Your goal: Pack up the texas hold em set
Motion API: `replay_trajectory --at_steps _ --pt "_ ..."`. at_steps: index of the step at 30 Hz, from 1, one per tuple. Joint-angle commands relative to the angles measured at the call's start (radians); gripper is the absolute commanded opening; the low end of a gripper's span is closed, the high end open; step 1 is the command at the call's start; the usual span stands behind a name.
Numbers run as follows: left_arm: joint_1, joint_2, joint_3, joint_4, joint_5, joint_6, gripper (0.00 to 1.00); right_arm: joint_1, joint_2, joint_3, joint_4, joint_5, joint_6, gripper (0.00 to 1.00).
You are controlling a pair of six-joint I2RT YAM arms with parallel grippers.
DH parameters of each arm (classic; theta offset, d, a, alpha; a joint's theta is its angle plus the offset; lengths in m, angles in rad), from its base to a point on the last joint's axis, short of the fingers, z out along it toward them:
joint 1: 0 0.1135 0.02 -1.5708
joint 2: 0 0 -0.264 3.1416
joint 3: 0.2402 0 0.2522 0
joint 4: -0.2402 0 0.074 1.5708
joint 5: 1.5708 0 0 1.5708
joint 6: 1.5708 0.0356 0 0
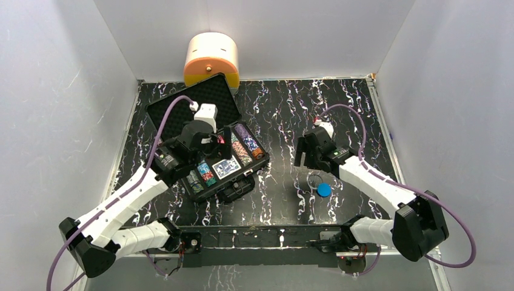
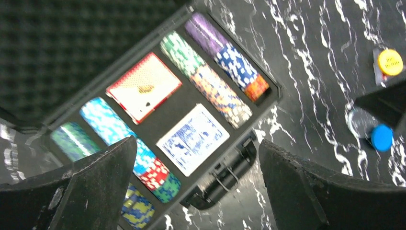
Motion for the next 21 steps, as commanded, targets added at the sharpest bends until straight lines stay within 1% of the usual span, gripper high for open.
replay_trajectory --at_steps 1,6,10,12,16,19,21 --pt "0.001 -0.069 -0.101 0.055 0.171 -0.097 0.98 -0.050 0.010 -0.030 -0.104 0.012 0.031 0.91" --pt "0.001 -0.055 -0.146 0.090 0.249 -0.134 0.98 -0.077 0.074 -0.074 -0.086 -0.038 -0.011 0.93" --pt "0.001 -0.032 -0.140 0.090 0.258 -0.125 0.98 -0.098 0.137 -0.090 -0.062 -0.077 -0.037 0.93" --pt "0.000 -0.028 -0.136 0.090 0.255 -0.115 0.99 -0.100 0.170 -0.077 -0.063 -0.079 -0.041 0.91" --pt "0.001 -0.032 -0.134 0.089 0.244 -0.107 0.98 -0.102 0.215 -0.068 -0.071 -0.061 -0.022 0.82" --pt "0.001 -0.043 -0.142 0.088 0.234 -0.105 0.98 -0.102 0.230 -0.063 -0.078 -0.078 -0.013 0.68" --pt "0.001 -0.047 -0.145 0.084 0.230 -0.105 0.98 -0.102 0.228 -0.059 -0.084 -0.083 -0.010 0.62"
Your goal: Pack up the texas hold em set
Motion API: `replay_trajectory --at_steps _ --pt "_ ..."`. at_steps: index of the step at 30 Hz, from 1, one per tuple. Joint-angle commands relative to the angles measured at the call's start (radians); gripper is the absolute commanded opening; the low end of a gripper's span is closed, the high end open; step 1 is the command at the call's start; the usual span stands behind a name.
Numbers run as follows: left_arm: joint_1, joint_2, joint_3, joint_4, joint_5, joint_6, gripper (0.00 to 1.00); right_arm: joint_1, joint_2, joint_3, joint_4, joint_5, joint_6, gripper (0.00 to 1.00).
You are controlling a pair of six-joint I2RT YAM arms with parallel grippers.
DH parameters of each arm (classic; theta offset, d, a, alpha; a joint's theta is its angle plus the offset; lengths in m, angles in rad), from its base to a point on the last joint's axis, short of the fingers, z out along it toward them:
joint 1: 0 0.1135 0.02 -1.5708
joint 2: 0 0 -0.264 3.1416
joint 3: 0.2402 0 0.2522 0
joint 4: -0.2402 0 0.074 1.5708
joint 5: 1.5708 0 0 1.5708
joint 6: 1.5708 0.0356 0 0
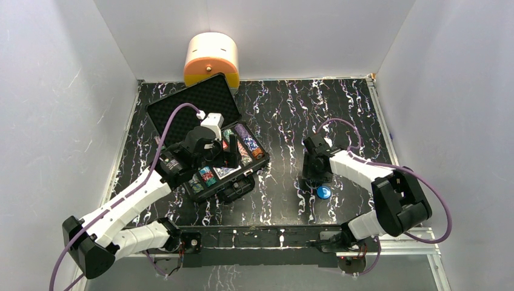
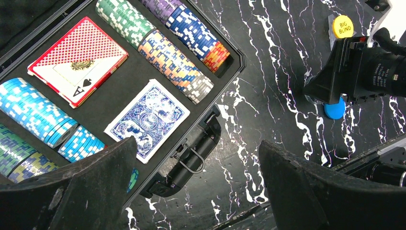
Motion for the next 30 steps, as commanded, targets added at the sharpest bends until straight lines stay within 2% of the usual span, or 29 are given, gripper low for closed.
replay_trajectory --at_steps 1,3,6,11,15,22,30 --pt "0.001 -0.029 0.001 0.003 -0.009 0.007 0.98 -0.006 0.018 0.024 -0.021 -0.010 0.009 0.60" --pt "0.001 -0.030 0.000 0.001 -0.011 0.007 0.98 -0.004 0.006 0.035 -0.021 -0.017 0.009 0.55" --pt "0.002 -0.037 0.005 -0.005 -0.030 0.007 0.98 -0.001 -0.017 0.065 -0.013 -0.029 -0.002 0.53" --pt "0.001 -0.116 0.032 -0.012 -0.179 0.002 0.98 0.030 -0.028 0.210 -0.039 -0.078 -0.006 0.53" --pt "0.001 -0.205 0.055 -0.003 -0.318 0.037 0.98 0.142 0.018 0.378 -0.028 -0.066 0.010 0.53" --pt "0.001 -0.334 0.072 0.019 -0.446 0.081 0.98 0.346 0.308 0.809 -0.003 -0.021 -0.022 0.54" --pt "0.001 -0.420 0.074 -0.017 -0.489 0.089 0.98 0.452 0.719 1.264 -0.028 0.002 -0.095 0.54"
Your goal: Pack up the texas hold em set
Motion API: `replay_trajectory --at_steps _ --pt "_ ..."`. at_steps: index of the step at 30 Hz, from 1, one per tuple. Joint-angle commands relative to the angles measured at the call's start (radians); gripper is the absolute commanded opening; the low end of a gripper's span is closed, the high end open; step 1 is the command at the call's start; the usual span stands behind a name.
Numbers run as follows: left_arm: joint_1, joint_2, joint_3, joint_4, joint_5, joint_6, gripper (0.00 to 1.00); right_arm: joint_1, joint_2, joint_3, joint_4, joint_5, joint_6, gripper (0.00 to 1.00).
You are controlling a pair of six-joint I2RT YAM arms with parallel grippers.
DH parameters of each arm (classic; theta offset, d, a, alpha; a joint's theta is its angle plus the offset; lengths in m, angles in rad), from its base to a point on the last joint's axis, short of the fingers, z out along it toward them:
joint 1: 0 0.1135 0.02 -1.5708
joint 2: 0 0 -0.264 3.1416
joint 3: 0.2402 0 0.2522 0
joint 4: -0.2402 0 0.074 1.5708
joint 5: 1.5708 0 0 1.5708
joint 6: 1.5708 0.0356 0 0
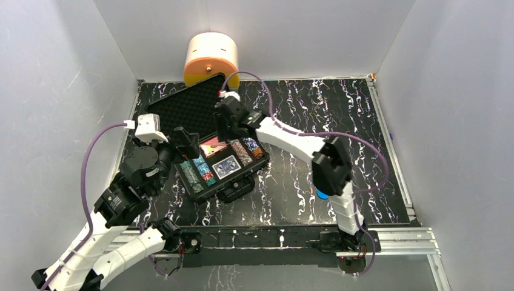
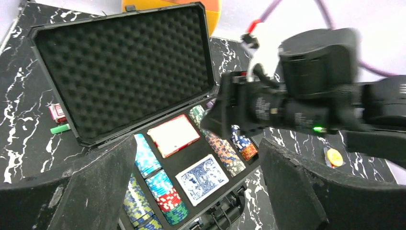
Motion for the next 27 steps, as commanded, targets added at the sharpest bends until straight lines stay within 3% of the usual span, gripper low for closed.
replay_trajectory --at_steps 1,6,21,27 --pt "0.001 -0.022 0.031 -0.024 -0.064 0.014 0.98 0.034 0.167 0.227 -0.017 0.034 -0.060 0.54" --pt "0.001 -0.023 0.011 -0.043 -0.054 -0.014 0.98 0.050 0.327 0.434 -0.099 0.034 -0.082 0.53" --pt "0.001 0.004 -0.013 -0.054 -0.049 -0.028 0.98 0.084 0.370 0.430 -0.081 -0.073 -0.130 0.60" --pt "0.001 0.001 -0.016 -0.058 -0.037 -0.034 0.98 0.085 0.362 0.401 -0.018 -0.043 -0.147 0.85"
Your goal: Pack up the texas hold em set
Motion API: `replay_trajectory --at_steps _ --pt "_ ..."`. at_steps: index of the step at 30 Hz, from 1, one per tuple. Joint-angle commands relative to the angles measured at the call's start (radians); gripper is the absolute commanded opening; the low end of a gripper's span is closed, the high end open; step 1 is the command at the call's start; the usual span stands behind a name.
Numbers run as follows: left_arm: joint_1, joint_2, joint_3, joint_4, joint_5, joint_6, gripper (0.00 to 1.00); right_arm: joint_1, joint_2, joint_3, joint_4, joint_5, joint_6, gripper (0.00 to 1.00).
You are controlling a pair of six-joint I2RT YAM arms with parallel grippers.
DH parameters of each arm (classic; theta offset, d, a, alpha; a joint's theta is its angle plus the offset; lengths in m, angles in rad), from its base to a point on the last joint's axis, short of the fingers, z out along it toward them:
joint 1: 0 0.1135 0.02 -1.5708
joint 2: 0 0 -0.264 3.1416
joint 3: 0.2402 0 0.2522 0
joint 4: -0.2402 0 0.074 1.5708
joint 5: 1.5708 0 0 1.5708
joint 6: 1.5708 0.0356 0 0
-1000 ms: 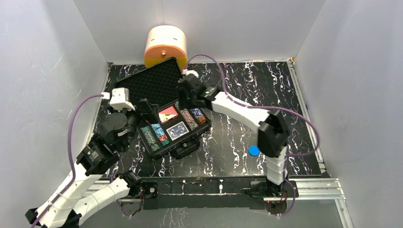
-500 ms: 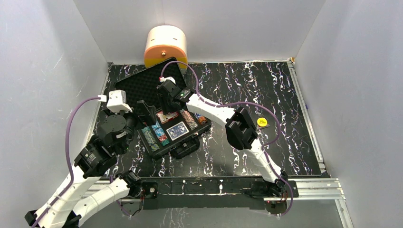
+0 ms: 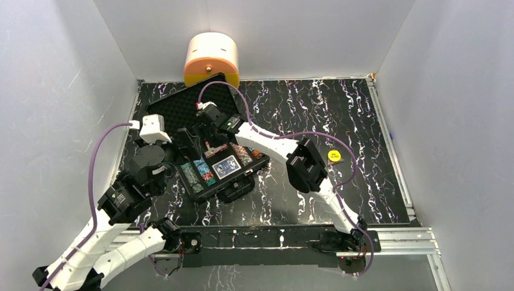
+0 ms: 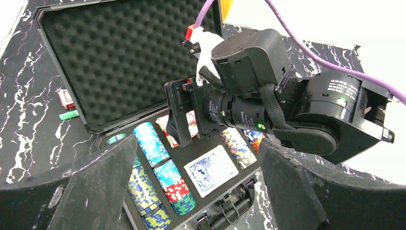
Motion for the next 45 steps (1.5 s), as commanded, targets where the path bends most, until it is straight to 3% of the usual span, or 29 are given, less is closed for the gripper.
replay_trajectory --at_steps 1,8,13,18,23,28,31,37,45 --pt "0.001 -0.006 -0.005 -0.008 0.002 -0.009 0.99 0.006 -0.015 0.014 0.066 0.016 -0.025 0.86" --pt "0.001 -0.018 0.012 -0.022 0.011 -0.031 0.98 -0.003 -0.178 -0.080 0.168 0.012 -0.019 0.86" --pt "0.001 -0.035 0.018 -0.013 0.067 -0.014 0.98 -0.014 -0.383 -0.286 0.264 0.072 -0.011 0.86" --pt "0.001 -0.036 -0.002 -0.002 0.133 -0.009 0.98 -0.035 -0.608 -0.579 0.259 0.244 0.038 0.86" --pt "0.001 -0.009 -0.037 0.002 0.162 -0.034 0.98 -0.058 -0.856 -0.931 0.202 0.549 0.152 0.86" --pt "0.001 0.016 -0.081 0.019 0.175 -0.074 0.98 -0.089 -1.020 -1.130 -0.018 0.719 0.368 0.89" --pt "0.001 0.018 -0.120 0.046 0.199 -0.105 0.98 -0.153 -1.068 -1.228 -0.170 0.704 0.548 0.91" --pt "0.001 0.038 -0.157 0.077 0.214 -0.138 0.98 -0.263 -1.144 -1.412 -0.264 0.573 0.812 0.91" --pt "0.001 0.049 -0.146 0.079 0.217 -0.128 0.98 -0.313 -1.284 -1.640 -0.061 0.406 0.930 0.89"
